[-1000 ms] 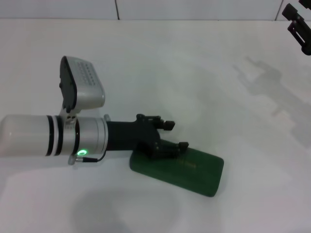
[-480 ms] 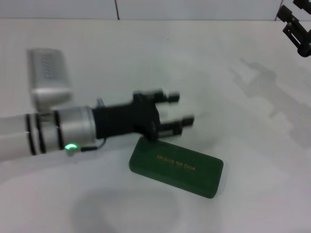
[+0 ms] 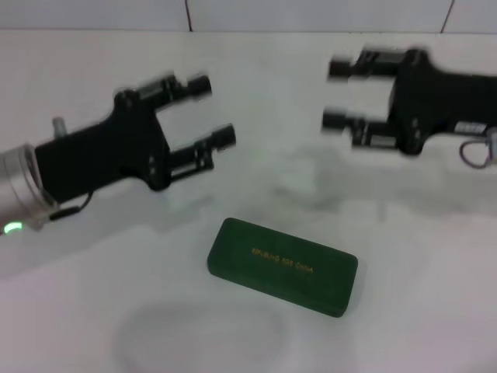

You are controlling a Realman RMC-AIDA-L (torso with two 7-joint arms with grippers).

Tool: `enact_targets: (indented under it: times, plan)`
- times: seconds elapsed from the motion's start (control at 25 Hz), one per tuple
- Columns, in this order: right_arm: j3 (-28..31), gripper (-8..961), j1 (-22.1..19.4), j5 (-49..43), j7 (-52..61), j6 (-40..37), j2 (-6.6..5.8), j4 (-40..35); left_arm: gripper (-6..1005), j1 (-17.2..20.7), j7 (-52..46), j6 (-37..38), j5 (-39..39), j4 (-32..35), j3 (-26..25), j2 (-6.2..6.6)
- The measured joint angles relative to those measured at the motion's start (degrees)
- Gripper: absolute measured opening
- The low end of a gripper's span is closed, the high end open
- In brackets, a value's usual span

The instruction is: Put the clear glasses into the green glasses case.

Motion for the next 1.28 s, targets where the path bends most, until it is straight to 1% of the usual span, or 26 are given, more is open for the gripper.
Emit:
enact_targets:
  times: [0.04, 0.08, 0.16, 0.2, 0.24, 0.28, 0.36, 0.48, 0.72, 0.92, 1.2, 1.28]
  plan:
    - [-1.0, 447, 0.8, -1.0, 1.1, -1.2, -0.42, 0.5, 717, 0.3, 0.5, 0.0, 0.5, -0.7, 0.0, -0.06]
    - [-1.7, 448, 1.1, -2.0, 1.7, -2.1, -0.56, 1.0, 718, 1.1, 1.6, 0.2, 1.4, -1.6, 0.0, -0.32]
    - [-1.7, 448, 1.3, -3.5, 1.8, -2.4, -0.24, 1.8, 719, 1.8, 2.5, 0.3, 1.8, -1.6, 0.0, -0.51]
    - [-1.7, 523, 1.1, -4.7, 1.8, -2.2, 0.30, 1.8, 719, 3.6, 4.0, 0.4, 2.8, -1.4, 0.1, -0.87]
    - [-1.7, 599, 1.0, -5.3, 1.7, -2.1, 0.47, 1.7, 720, 5.1, 4.6, 0.6, 3.2, -1.2, 0.0, -0.95]
    - [-1.8, 674, 0.8, -5.8, 1.7, -2.2, 0.66, 1.6, 720, 5.7, 4.5, 0.7, 3.2, -1.1, 0.0, -0.83]
    - [-1.9, 752, 0.7, -6.4, 1.7, -2.3, 0.89, 1.5, 746, 6.3, 3.9, 1.2, 3.5, -1.2, 0.1, -0.35]
    - [-1.9, 868, 0.7, -6.4, 1.7, -2.2, 1.11, 1.7, 785, 6.3, 3.7, 1.4, 4.4, -1.5, 0.1, -0.01]
    - [-1.8, 868, -0.3, -6.4, 0.4, -1.7, 1.93, 1.5, 863, 6.2, 3.4, 1.5, 4.8, -1.2, -0.1, 0.41]
    - [-1.9, 868, -1.2, -6.4, -1.2, -1.5, 2.37, 1.4, 867, 6.1, 3.2, 1.7, 4.9, -0.8, 0.0, 0.81]
    - [-1.9, 868, -1.6, -6.5, -3.3, -1.3, 2.43, 1.6, 871, 5.5, 3.2, 1.7, 4.9, -0.6, -0.2, 0.93]
    - [-2.0, 868, -1.6, -7.0, -4.4, -0.7, 2.73, 1.7, 871, 5.3, 3.2, 1.7, 4.9, -0.6, -0.1, 0.95]
